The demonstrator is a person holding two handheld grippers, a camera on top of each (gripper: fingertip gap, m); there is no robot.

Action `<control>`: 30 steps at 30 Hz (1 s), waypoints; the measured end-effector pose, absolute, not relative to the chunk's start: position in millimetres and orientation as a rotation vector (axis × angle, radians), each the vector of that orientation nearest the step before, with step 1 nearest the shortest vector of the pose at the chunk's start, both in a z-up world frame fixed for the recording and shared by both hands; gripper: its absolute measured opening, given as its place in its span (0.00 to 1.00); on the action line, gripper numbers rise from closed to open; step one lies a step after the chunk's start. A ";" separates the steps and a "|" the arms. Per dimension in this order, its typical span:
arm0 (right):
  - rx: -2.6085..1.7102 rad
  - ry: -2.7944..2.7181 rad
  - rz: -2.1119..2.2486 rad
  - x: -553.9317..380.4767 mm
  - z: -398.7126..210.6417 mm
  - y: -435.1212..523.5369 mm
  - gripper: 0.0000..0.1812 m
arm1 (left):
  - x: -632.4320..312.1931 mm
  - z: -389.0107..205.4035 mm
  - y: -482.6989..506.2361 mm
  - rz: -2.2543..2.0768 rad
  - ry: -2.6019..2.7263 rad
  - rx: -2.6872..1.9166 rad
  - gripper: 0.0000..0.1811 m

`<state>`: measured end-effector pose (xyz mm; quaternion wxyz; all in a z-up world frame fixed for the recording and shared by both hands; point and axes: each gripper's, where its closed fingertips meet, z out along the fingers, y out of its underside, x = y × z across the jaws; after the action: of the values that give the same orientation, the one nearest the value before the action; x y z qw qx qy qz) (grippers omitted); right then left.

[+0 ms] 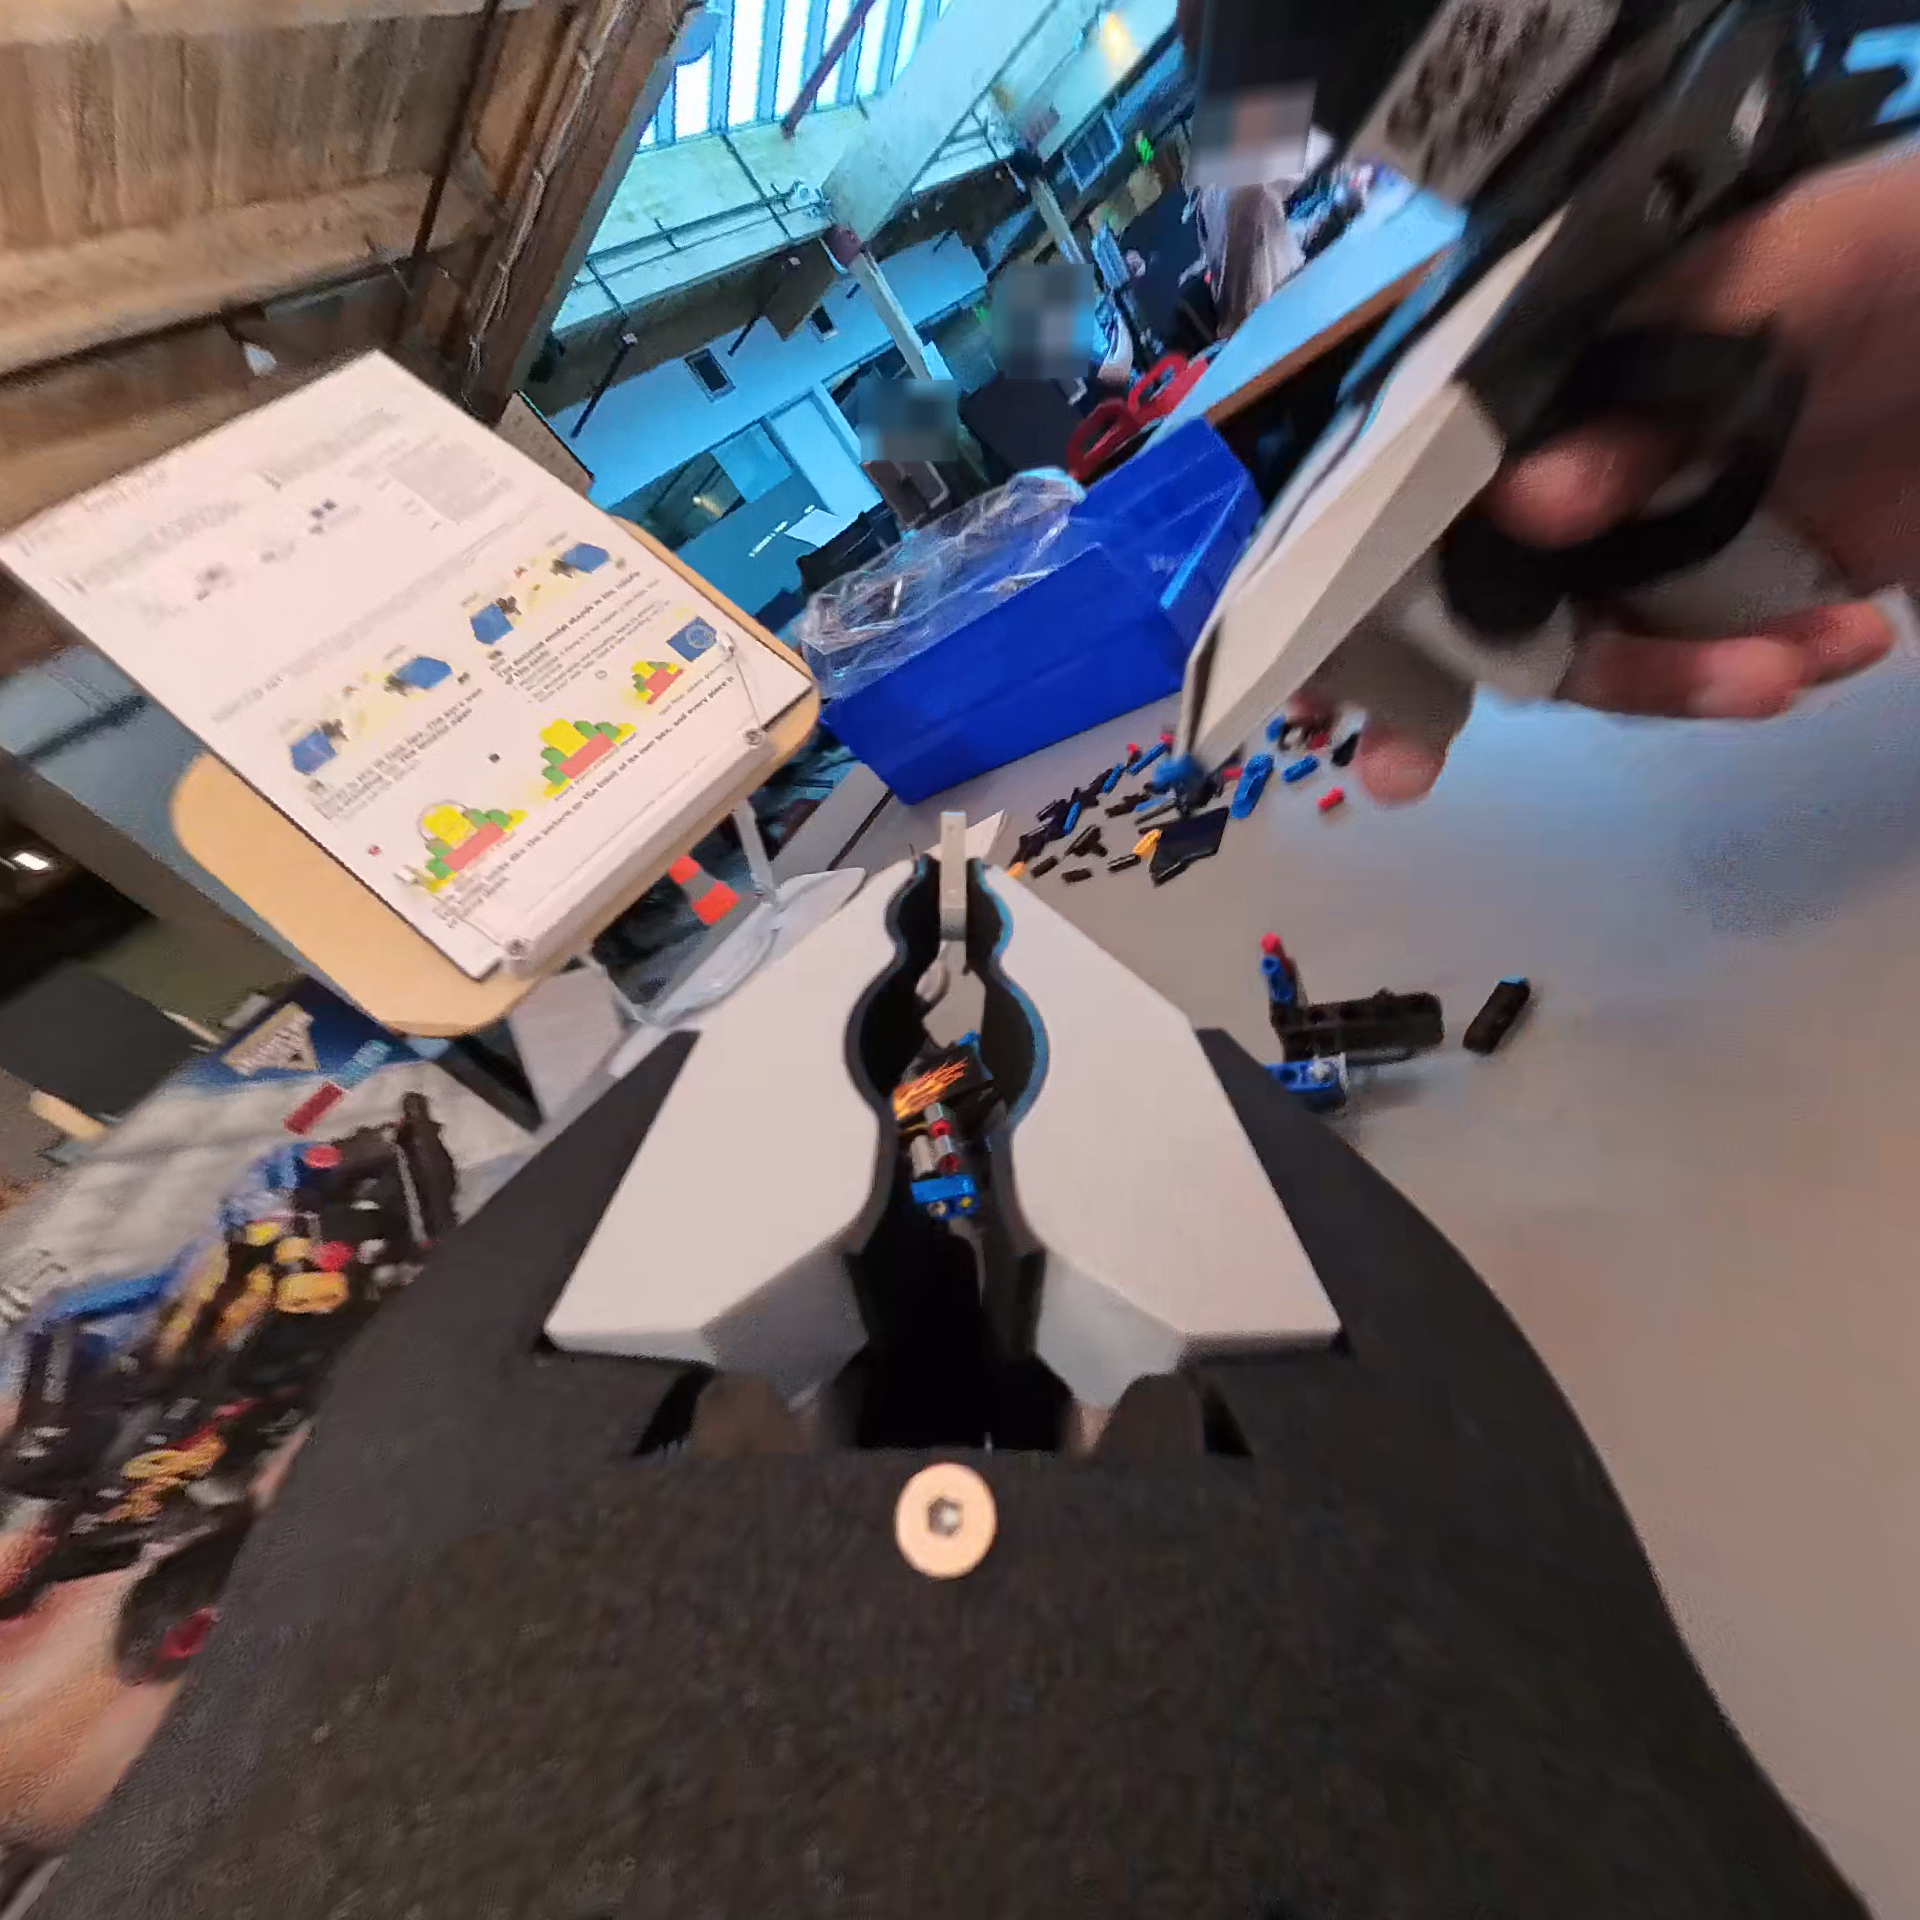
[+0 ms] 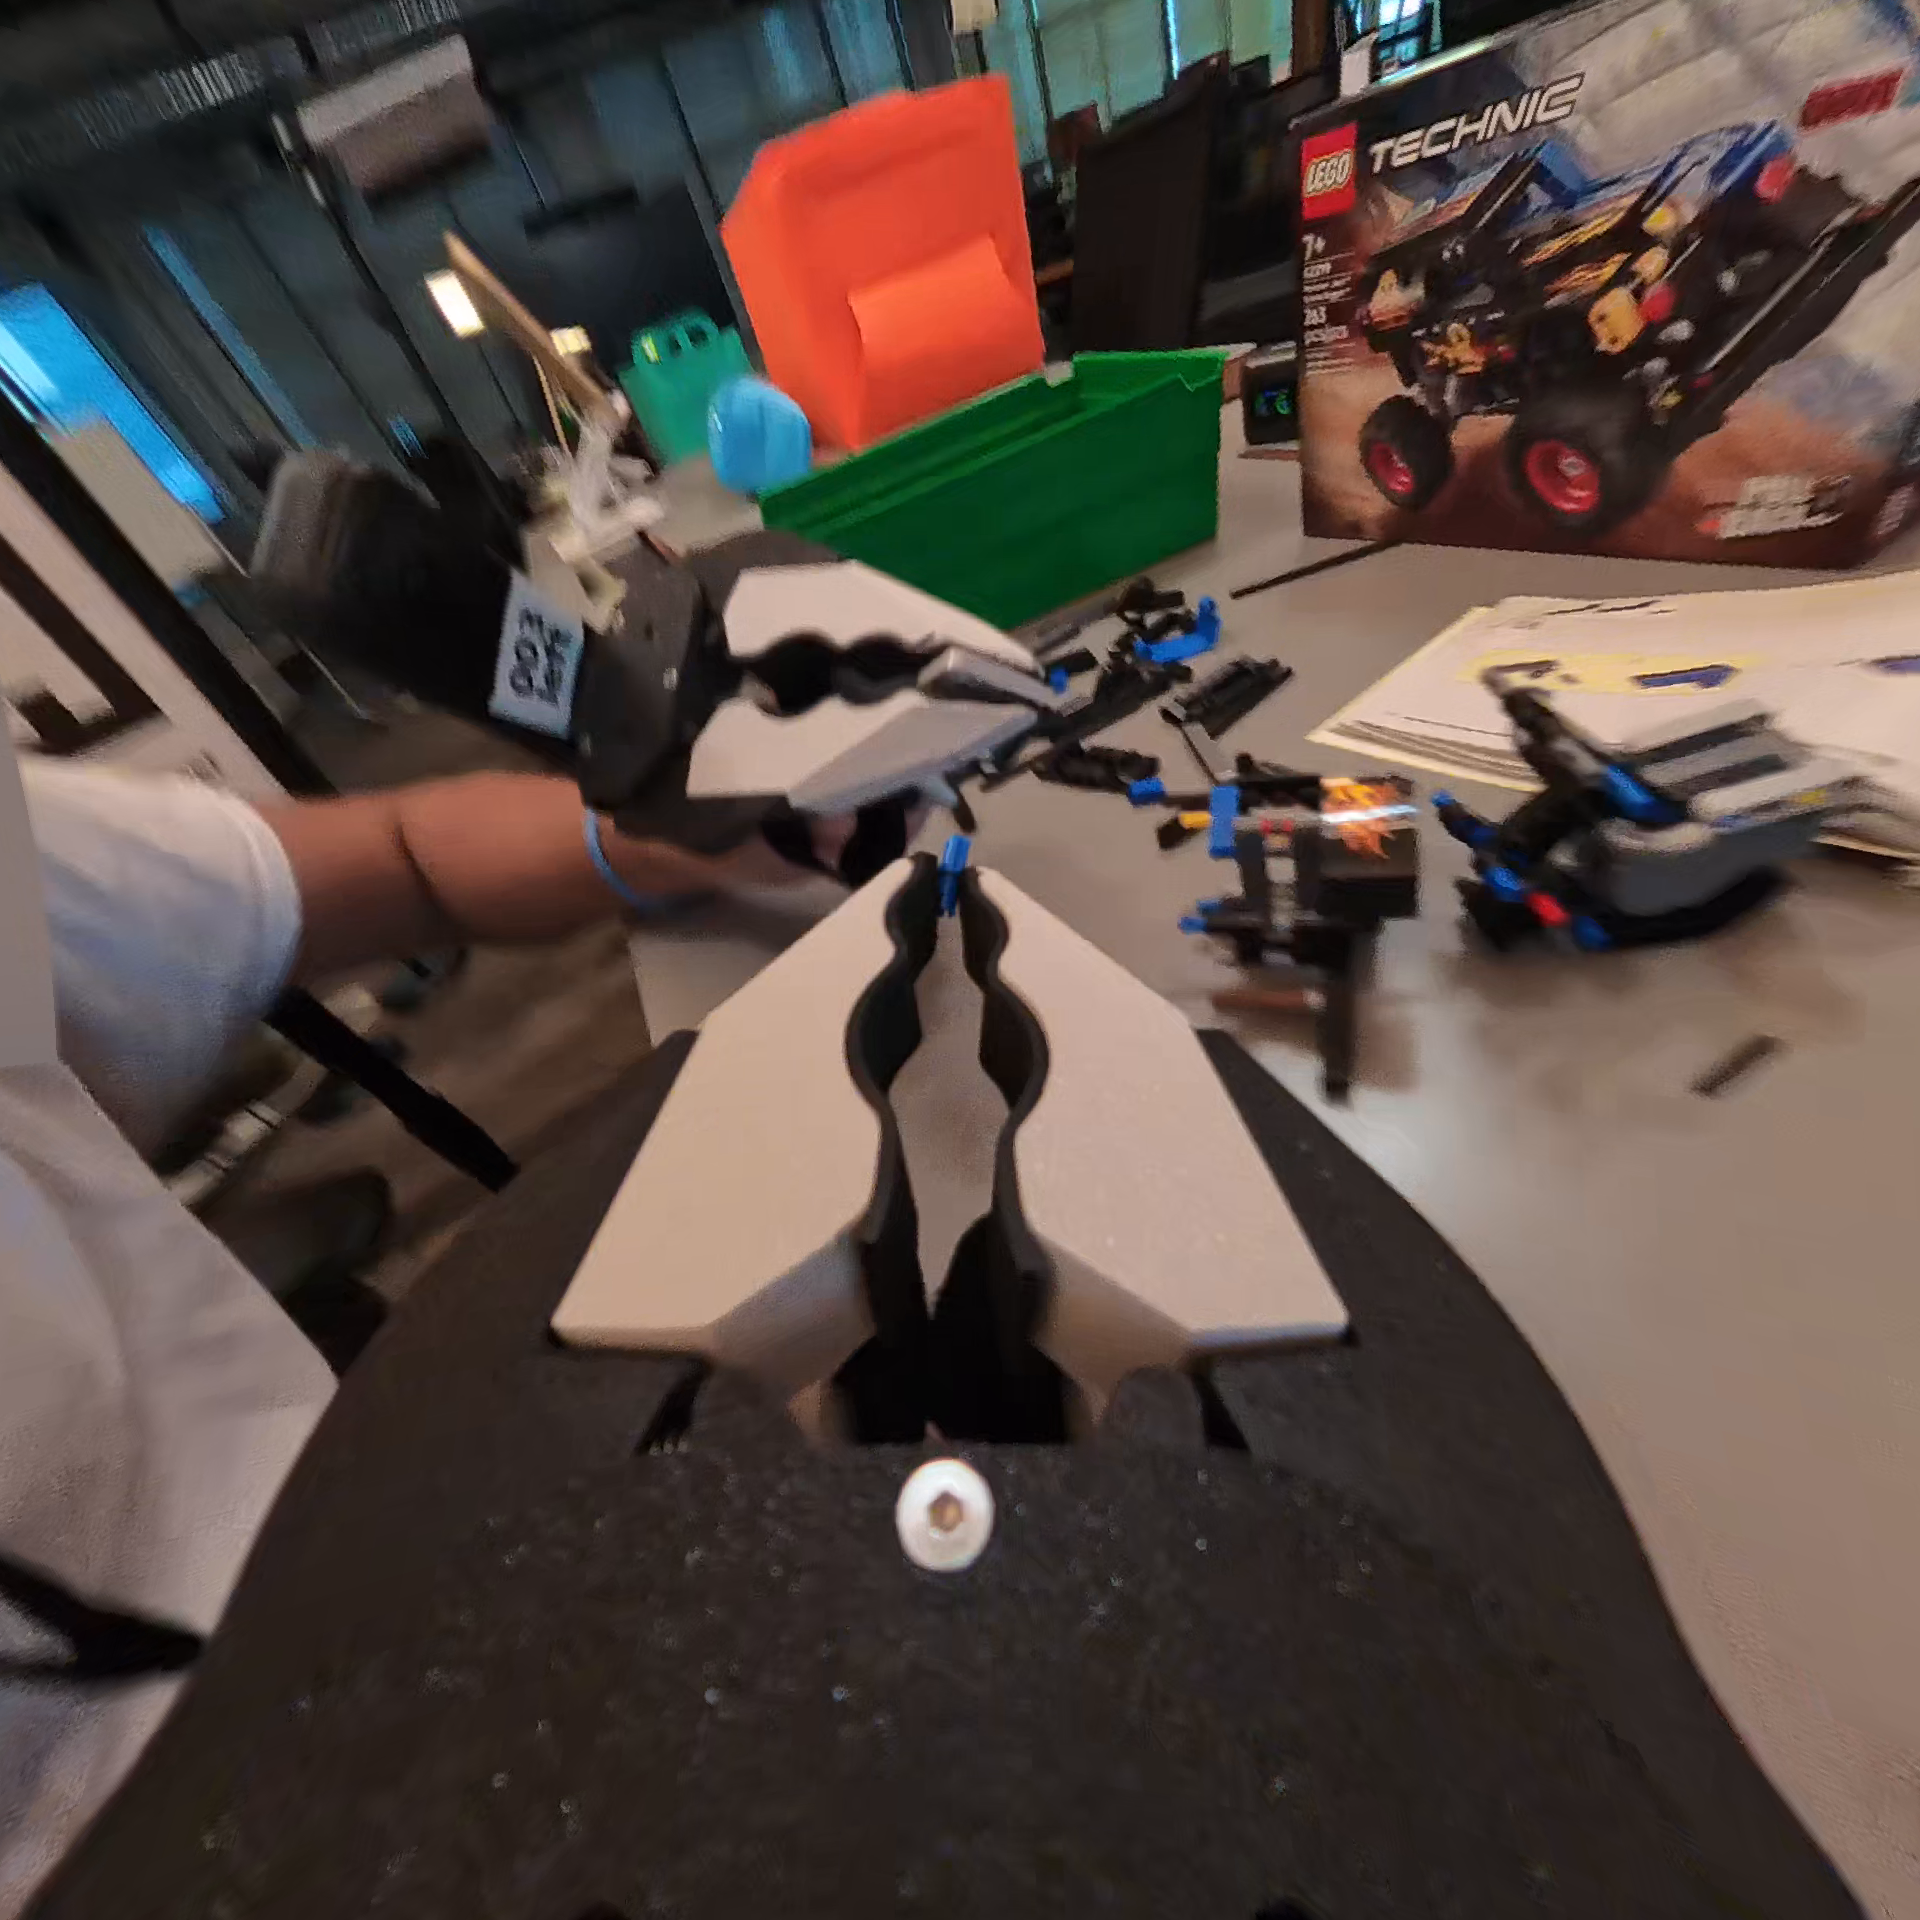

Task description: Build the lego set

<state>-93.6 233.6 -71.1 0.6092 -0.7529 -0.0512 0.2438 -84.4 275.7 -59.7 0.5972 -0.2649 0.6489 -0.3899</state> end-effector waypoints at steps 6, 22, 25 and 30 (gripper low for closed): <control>-1.572 0.062 0.767 -102.6 -49.8 272.7 0.02 | -83.1 -60.9 279.2 -1.099 1.528 -0.752 0.01; -1.644 0.097 0.683 -97.5 -58.6 279.0 0.02 | -79.2 -68.3 283.6 -0.976 1.552 -0.722 0.01; -1.697 0.064 0.590 -95.5 -63.0 277.9 0.02 | -77.9 -72.2 284.2 -0.906 1.572 -0.700 0.01; -1.797 -0.034 0.332 -92.7 -71.1 277.5 0.02 | -75.9 -78.3 283.7 -0.872 1.600 -0.703 0.01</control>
<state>-92.7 277.5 -71.1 0.6107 -0.7786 -0.0148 0.1438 -75.9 283.7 -78.3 0.5597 -0.2983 0.6788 -0.3701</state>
